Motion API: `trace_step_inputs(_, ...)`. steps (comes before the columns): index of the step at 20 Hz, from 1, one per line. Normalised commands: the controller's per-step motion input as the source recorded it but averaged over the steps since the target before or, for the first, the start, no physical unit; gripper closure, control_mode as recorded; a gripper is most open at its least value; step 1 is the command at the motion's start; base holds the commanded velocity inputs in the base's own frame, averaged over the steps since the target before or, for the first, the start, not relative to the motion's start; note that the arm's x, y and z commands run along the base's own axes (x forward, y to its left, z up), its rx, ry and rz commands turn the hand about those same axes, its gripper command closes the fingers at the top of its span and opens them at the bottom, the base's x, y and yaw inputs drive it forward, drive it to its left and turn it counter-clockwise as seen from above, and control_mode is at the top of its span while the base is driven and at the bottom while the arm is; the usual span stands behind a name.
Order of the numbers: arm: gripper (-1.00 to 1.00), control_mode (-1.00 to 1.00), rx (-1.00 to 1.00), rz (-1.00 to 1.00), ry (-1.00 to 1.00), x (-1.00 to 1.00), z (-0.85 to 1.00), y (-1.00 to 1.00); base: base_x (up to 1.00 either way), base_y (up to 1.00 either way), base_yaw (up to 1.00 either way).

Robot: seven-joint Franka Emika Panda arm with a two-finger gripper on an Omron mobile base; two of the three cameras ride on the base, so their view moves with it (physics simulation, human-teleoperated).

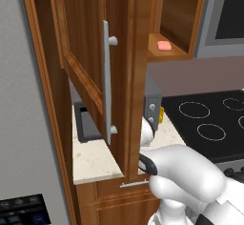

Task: Pick the bar soap and bar soap from the cabinet and place them on the counter.

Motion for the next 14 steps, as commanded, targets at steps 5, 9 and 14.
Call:
trace_step_inputs(5, -1.0, -1.0, 0.08, 0.02, -0.05, 0.15, 0.17, 0.01, 0.0, 0.0, 0.0)
trace_step_inputs(9, -1.0, -1.0, 0.1, 0.04, -0.07, 0.31, -0.01, 0.11, 0.0, 0.0, 0.0)
trace_step_inputs(14, -1.0, -1.0, 0.07, 0.03, -0.03, 0.42, -0.3, 0.22, 0.0, 0.0, 0.0)
